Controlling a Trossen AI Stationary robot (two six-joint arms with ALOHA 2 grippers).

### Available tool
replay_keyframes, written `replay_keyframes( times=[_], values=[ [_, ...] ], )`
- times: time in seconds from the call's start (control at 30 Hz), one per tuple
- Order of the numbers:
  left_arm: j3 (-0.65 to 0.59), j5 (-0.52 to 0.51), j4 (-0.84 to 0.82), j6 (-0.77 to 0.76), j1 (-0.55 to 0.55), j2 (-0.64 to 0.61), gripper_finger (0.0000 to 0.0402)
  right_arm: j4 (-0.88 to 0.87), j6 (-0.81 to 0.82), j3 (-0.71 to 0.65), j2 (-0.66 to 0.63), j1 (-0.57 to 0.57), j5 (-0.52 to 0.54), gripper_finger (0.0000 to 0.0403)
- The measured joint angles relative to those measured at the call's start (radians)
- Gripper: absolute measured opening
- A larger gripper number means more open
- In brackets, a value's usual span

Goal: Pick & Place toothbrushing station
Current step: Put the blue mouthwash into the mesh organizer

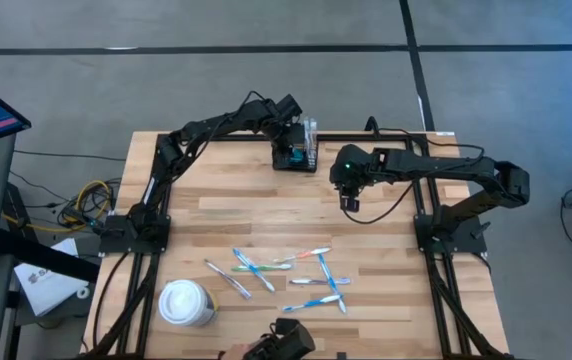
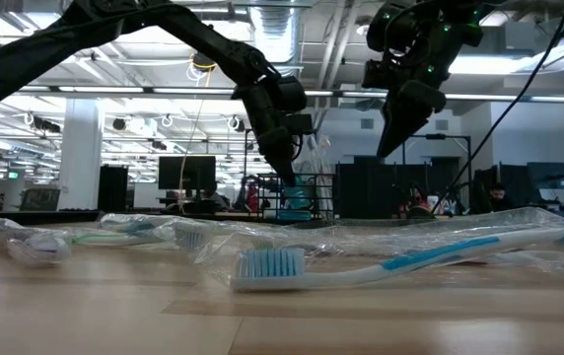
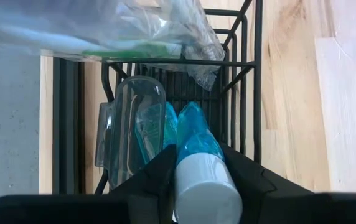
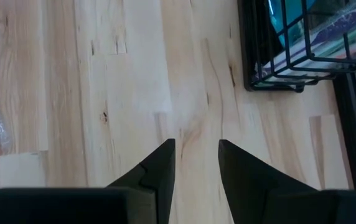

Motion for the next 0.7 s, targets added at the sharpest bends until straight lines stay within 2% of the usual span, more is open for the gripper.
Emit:
replay_keyframes(
  times=[0.37,0.7],
  values=[
    [0.000,-0.007,0.002,0.000,-0.003,0.000,0.0100,0.005,0.000,0.000,0.000,-0.001,0.000,0.0112],
    [0.000,-0.011,0.002,0.000,-0.004,-0.001,0.0118,0.005,0.000,0.000,0.000,0.000,0.000,0.0112]
  ],
)
